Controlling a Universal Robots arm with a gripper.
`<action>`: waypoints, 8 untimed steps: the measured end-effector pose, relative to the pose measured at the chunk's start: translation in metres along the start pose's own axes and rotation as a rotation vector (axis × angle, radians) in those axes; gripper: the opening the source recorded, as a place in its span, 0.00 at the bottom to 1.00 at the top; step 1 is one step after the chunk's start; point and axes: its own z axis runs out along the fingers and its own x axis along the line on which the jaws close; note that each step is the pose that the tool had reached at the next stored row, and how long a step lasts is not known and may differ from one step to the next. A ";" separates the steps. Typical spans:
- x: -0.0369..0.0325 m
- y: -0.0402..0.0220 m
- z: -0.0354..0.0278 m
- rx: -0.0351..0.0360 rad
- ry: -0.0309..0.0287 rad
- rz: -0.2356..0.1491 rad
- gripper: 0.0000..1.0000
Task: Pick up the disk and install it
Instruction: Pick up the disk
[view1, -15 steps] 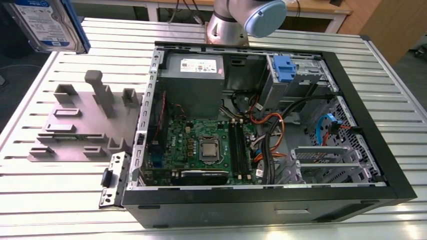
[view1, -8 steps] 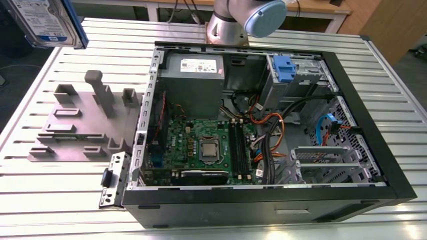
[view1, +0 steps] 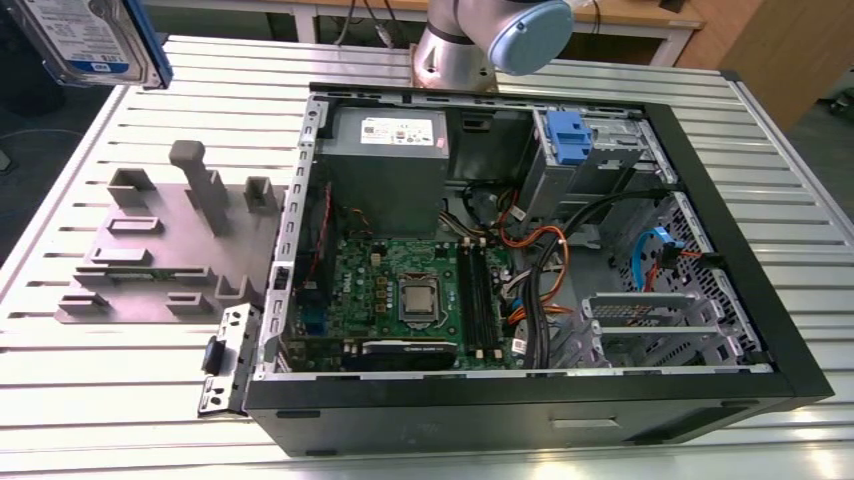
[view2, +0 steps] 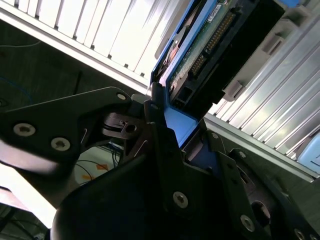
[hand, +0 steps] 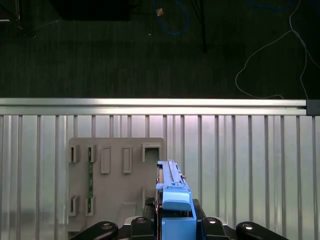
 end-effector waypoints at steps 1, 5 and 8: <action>-0.0001 0.0000 -0.0011 -0.0001 0.0001 0.000 0.36; -0.0004 0.0001 -0.0055 0.0000 0.0000 0.000 0.36; -0.0005 0.0001 -0.0072 -0.0001 0.0000 0.000 0.36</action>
